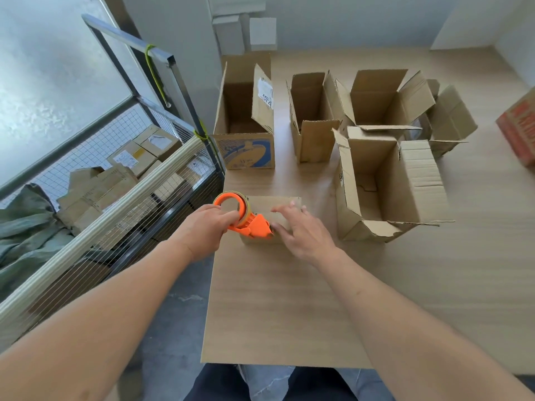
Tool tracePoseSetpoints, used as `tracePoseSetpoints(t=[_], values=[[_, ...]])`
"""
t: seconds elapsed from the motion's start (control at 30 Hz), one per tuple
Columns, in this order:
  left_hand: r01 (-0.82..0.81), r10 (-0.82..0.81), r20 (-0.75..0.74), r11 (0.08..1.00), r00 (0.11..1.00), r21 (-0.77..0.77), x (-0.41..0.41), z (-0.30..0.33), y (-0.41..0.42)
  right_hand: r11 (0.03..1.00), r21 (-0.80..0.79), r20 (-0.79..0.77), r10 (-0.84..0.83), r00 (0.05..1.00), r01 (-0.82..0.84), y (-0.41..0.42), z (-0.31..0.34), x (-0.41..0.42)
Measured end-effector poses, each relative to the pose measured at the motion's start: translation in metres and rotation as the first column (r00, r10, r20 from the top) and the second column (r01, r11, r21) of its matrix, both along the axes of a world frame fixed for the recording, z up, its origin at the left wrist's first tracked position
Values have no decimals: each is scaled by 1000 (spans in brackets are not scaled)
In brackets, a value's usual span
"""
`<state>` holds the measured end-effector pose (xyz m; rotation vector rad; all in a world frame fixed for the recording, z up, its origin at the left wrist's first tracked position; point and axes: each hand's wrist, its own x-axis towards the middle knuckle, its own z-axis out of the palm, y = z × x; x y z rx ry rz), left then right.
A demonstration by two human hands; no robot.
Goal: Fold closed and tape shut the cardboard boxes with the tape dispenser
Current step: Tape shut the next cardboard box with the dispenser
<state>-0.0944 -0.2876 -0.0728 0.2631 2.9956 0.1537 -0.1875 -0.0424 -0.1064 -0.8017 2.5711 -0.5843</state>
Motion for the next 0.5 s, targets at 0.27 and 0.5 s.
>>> tracePoseSetpoints(t=[0.27, 0.5], values=[[30, -30, 99, 1000, 995, 5, -9, 5, -3, 973, -171, 262, -106, 959, 154, -1, 0, 2], [70, -71, 81, 997, 994, 18, -14, 11, -4, 918, -271, 372, -177, 911, 290, 5, 6, -1]])
